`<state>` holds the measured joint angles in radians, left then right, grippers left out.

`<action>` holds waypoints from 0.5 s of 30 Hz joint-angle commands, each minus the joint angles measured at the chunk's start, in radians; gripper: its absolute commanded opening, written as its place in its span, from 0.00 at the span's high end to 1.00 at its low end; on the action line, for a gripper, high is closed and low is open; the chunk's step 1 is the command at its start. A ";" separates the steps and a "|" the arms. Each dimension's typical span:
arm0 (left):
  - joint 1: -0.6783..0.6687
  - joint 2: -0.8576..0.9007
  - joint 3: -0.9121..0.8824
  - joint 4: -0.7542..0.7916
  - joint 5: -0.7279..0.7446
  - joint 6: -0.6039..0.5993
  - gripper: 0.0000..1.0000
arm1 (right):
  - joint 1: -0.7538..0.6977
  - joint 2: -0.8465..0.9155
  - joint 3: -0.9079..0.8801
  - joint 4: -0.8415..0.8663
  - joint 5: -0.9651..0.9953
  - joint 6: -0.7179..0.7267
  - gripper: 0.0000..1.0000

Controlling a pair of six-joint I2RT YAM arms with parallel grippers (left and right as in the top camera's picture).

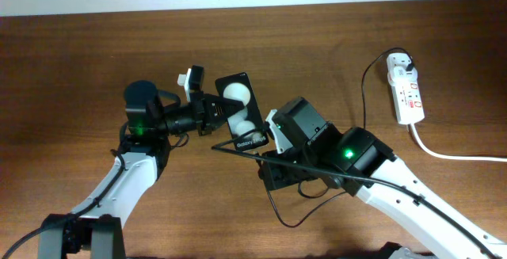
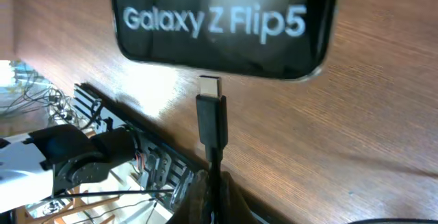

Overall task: Plug charger to phone and switch on socket
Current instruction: 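Push the USB-C plug further up into the phone port with the right gripper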

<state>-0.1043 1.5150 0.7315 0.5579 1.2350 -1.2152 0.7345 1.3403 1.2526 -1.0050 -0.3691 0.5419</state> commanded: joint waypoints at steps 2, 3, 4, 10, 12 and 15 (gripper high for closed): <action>0.000 0.000 0.026 0.008 0.027 -0.003 1.00 | -0.002 -0.015 -0.003 0.023 -0.017 -0.001 0.96; 0.000 0.000 0.026 0.008 0.027 -0.003 1.00 | -0.002 -0.013 -0.003 0.022 -0.017 -0.001 0.96; 0.000 0.000 0.026 0.008 0.027 -0.003 1.00 | -0.002 -0.009 -0.003 0.021 -0.017 0.005 0.96; 0.000 0.000 0.026 0.008 0.035 -0.003 1.00 | -0.002 -0.002 -0.003 0.017 -0.016 0.017 0.96; 0.000 0.000 0.026 0.006 0.039 -0.004 1.00 | -0.002 -0.002 -0.003 0.016 -0.016 0.017 0.96; 0.000 0.000 0.026 0.005 0.042 -0.049 1.00 | -0.002 -0.002 -0.003 0.015 -0.016 0.017 0.96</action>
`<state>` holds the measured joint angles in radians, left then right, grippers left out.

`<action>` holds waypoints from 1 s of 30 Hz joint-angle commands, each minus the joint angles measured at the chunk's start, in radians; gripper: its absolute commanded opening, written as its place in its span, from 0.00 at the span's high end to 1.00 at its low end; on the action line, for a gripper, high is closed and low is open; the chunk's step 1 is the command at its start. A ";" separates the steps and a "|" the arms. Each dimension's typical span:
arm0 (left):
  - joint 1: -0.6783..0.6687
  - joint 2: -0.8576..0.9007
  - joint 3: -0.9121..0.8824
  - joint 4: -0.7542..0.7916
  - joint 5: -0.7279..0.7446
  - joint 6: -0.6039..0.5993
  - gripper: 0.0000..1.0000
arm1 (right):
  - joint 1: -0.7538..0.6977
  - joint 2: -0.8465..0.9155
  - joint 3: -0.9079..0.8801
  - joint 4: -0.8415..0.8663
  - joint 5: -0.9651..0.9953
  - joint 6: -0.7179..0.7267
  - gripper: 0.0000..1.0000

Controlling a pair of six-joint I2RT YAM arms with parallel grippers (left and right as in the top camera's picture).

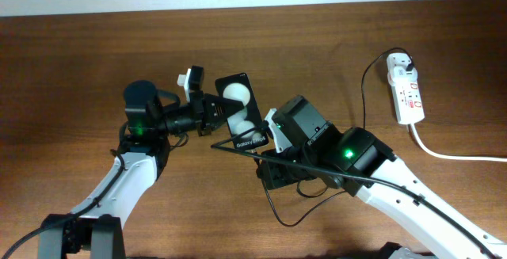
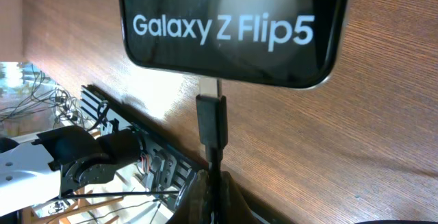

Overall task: Plug charger to phone and switch on socket
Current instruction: 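Push the USB-C plug further up into the phone port with the right gripper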

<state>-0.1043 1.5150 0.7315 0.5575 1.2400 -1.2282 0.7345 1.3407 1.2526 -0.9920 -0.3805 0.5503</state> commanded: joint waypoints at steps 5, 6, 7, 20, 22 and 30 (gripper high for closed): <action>0.000 0.000 0.026 0.006 0.052 -0.036 1.00 | -0.002 -0.003 -0.003 0.002 -0.005 0.009 0.96; 0.000 0.000 0.026 0.006 0.055 -0.035 1.00 | -0.002 -0.003 -0.003 0.003 -0.005 0.009 0.96; 0.000 0.000 0.026 0.006 0.059 -0.034 1.00 | -0.002 -0.003 -0.003 0.003 -0.001 0.009 0.96; 0.000 0.000 0.026 0.006 0.109 0.049 1.00 | -0.002 -0.003 -0.003 0.044 0.025 0.009 0.96; 0.000 0.000 0.026 0.006 0.111 0.048 1.00 | -0.002 -0.003 -0.003 0.050 0.030 0.009 0.96; 0.000 0.000 0.026 0.005 0.111 0.048 1.00 | -0.002 0.014 -0.003 0.050 0.045 0.008 0.88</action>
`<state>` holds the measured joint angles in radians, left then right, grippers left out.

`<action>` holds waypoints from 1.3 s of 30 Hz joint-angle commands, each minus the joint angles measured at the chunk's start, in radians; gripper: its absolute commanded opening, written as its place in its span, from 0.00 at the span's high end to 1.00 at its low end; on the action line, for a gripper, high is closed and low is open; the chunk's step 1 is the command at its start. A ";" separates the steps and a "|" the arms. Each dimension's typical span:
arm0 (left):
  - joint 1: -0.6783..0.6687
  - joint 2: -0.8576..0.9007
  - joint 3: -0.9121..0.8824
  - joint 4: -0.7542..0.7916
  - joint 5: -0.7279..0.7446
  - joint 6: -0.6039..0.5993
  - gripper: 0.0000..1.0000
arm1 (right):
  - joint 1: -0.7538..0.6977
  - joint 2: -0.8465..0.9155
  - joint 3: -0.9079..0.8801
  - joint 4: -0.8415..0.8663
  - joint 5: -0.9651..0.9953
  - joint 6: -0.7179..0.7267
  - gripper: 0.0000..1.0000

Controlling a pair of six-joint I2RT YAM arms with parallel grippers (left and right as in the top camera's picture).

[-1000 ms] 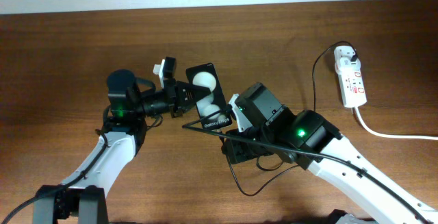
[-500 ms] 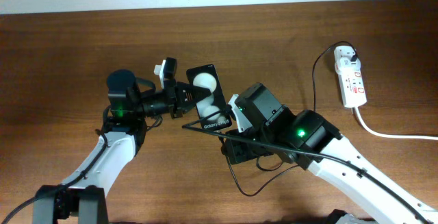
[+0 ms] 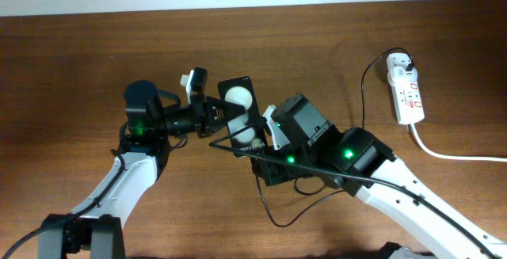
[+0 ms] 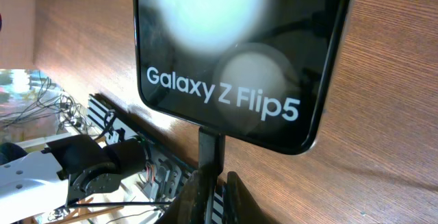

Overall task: Plug charger to phone and switch on socket
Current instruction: 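Push the USB-C plug further up into the phone port with the right gripper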

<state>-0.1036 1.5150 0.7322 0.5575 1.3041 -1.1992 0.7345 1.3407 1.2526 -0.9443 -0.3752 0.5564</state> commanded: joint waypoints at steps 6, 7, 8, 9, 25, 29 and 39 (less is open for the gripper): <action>-0.001 0.000 0.025 0.006 0.030 0.021 1.00 | -0.001 0.039 -0.003 -0.002 -0.026 0.002 0.87; -0.001 0.000 0.025 0.006 0.016 0.028 1.00 | -0.001 0.039 -0.003 -0.007 -0.026 0.002 0.88; -0.001 0.000 0.025 0.006 0.004 0.028 1.00 | -0.001 0.039 -0.003 -0.013 -0.026 0.002 0.87; -0.001 0.000 0.025 0.006 -0.005 0.027 1.00 | -0.001 0.039 -0.003 -0.021 -0.026 0.003 0.88; -0.001 0.000 0.024 -0.100 -0.046 0.027 1.00 | -0.001 0.040 -0.003 0.026 0.000 0.047 0.96; -0.001 0.000 0.024 -0.098 -0.006 0.037 1.00 | -0.001 0.040 -0.003 0.045 0.020 0.048 0.96; -0.016 0.000 0.024 -0.095 0.148 0.106 1.00 | -0.002 0.040 -0.002 0.149 0.020 0.047 0.96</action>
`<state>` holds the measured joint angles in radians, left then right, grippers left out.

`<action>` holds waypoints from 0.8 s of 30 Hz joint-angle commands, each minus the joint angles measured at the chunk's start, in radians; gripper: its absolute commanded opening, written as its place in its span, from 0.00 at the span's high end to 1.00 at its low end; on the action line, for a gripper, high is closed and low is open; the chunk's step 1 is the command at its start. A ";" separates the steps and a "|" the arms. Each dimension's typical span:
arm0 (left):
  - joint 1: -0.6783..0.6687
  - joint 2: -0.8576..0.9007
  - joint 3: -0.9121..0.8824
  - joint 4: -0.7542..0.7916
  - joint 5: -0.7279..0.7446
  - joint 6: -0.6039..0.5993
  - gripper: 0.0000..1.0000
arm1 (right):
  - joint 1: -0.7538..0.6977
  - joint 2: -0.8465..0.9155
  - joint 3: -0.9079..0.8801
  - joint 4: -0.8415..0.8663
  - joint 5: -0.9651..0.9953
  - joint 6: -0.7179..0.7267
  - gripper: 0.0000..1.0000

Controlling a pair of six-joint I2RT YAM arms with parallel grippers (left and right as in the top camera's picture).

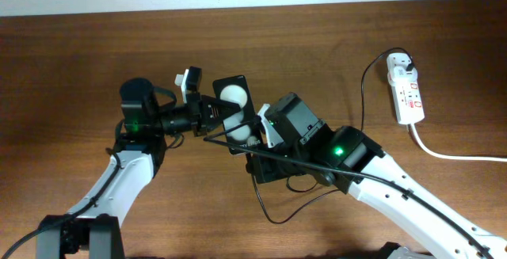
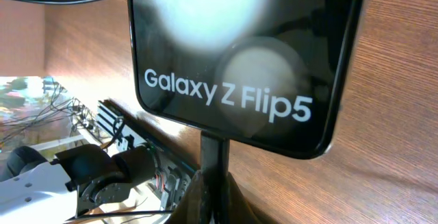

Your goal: Plug charger to phone and switch on socket

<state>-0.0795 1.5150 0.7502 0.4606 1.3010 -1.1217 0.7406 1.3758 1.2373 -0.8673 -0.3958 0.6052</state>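
Observation:
A black phone showing "Galaxy Z Flip5" is held off the table, with my left gripper shut on its left edge. The black charger plug stands against the phone's bottom edge, its metal tip out of sight. My right gripper is shut on the plug's body; in the overhead view the right gripper sits just below the phone, mostly hidden under its wrist. The white socket strip lies at the far right, with the charger's adapter plugged in at its top.
The black charger cable loops on the wooden table under my right arm and runs up to the strip. The strip's white lead trails off to the right edge.
Both grippers and the phone have shifted a little to the left. The plug still meets the phone's bottom edge, and the phone fills slightly more of the right wrist view.
At first the plug's metal tip stood just short of the phone's bottom edge. Then the tip touched the edge. Later the tip was out of sight and the plug's body sat against the phone, as it does now.

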 commanded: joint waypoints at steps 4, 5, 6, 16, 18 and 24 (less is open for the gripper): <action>-0.069 0.000 0.006 0.002 0.148 0.074 1.00 | -0.009 -0.010 0.014 0.060 0.014 -0.002 0.95; -0.068 0.000 0.006 0.002 0.139 0.080 1.00 | -0.010 -0.023 0.014 0.044 0.014 -0.006 0.92; -0.068 0.000 0.006 0.001 0.117 0.096 1.00 | -0.018 -0.045 0.014 0.013 0.015 -0.018 0.86; -0.069 0.000 0.006 -0.082 -0.188 0.292 1.00 | -0.292 -0.227 0.014 -0.308 0.095 -0.051 0.48; -0.082 0.000 0.006 -0.190 -0.328 0.355 1.00 | -0.303 -0.222 0.014 -0.332 0.119 -0.051 0.42; -0.158 0.002 0.028 -0.271 -0.517 0.448 1.00 | -0.303 -0.219 0.013 -0.360 0.195 -0.050 0.02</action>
<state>-0.2150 1.5169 0.7547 0.1833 0.8520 -0.7429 0.4416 1.1603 1.2339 -1.2266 -0.2379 0.5568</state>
